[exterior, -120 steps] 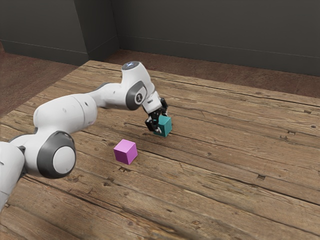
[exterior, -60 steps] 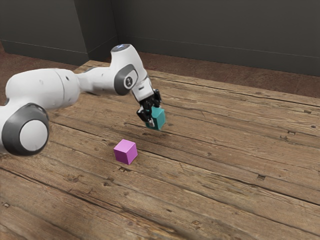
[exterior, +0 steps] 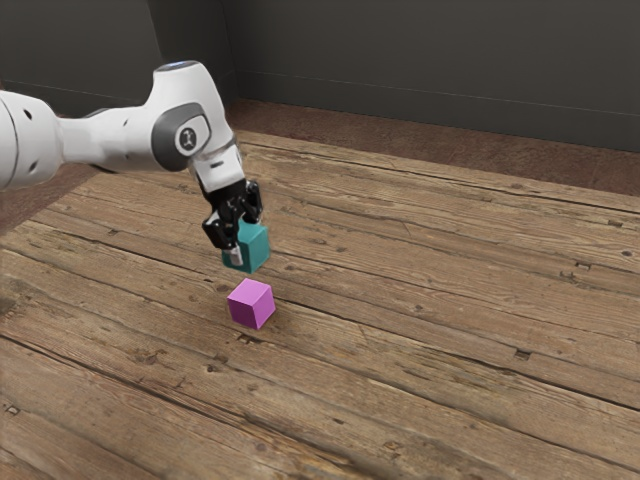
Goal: Pick up the blue block with one arm, and put the blue block on the pink block with one arm
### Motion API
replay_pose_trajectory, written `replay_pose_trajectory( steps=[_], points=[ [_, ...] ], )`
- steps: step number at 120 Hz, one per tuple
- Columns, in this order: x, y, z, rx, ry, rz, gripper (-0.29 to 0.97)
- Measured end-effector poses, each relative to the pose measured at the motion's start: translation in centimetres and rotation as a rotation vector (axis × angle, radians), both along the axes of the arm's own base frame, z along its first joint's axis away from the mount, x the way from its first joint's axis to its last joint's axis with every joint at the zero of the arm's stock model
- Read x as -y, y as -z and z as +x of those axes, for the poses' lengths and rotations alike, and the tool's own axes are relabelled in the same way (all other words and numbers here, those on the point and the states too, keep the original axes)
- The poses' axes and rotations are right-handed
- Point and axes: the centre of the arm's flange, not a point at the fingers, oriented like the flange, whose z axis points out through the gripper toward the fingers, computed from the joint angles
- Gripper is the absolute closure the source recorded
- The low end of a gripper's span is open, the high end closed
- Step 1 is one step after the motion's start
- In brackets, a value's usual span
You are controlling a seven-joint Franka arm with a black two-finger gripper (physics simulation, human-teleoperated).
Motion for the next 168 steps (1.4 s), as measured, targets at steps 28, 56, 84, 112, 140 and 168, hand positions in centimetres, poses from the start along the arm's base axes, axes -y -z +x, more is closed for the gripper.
replay_pose_trajectory(
  steps=[28,56,84,112,140,168],
  points=[
    [0.1,4.0,-0.7,-0.062,0.000,-0.005,0.31],
    [-0.8,4.3,1.3,0.015,-0.017,0.002,0.30],
    [-1.6,6.1,2.2,0.018,-0.028,0.004,0.31],
    [-2.6,6.4,3.0,0.032,-0.038,0.011,0.30],
    [-3.1,7.1,1.8,0.008,-0.039,0.020,0.31],
    [-3.2,7.2,2.0,0.010,-0.042,0.018,0.24]
  ],
)
